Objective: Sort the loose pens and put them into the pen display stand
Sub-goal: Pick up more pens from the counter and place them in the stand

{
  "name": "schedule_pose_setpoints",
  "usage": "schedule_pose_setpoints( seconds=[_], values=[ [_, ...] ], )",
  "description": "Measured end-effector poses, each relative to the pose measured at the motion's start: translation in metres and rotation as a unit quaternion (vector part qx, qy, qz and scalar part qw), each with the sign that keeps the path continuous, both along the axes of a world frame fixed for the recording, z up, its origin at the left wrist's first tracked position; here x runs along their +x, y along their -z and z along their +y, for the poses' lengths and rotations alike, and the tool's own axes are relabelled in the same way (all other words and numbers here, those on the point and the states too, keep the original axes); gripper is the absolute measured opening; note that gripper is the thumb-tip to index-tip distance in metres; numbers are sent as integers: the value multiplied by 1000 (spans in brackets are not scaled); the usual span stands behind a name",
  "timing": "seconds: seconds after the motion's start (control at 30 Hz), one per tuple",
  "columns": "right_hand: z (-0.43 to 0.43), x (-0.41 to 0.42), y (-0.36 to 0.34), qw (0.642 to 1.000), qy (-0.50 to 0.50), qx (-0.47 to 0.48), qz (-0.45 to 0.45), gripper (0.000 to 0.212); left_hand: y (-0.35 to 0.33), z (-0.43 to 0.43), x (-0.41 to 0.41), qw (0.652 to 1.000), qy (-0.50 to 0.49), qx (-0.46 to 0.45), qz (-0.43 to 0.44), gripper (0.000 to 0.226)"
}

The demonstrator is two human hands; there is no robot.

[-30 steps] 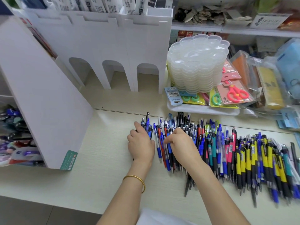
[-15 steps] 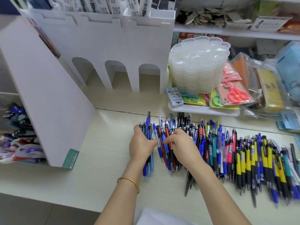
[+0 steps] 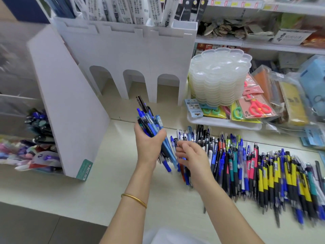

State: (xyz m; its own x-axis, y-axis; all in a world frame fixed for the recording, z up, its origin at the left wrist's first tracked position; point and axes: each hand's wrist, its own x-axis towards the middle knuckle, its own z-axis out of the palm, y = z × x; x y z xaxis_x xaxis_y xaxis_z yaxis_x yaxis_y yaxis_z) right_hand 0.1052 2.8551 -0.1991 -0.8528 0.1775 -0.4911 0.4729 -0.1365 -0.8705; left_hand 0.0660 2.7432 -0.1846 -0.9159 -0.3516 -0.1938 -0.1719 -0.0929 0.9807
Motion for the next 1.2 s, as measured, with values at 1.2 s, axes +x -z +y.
schedule_pose_setpoints(
  seconds=[1.2],
  values=[
    [-109,-22,-49,907,122,-400,45,34,-44,-42,11,985,102,49,128,45]
  ],
)
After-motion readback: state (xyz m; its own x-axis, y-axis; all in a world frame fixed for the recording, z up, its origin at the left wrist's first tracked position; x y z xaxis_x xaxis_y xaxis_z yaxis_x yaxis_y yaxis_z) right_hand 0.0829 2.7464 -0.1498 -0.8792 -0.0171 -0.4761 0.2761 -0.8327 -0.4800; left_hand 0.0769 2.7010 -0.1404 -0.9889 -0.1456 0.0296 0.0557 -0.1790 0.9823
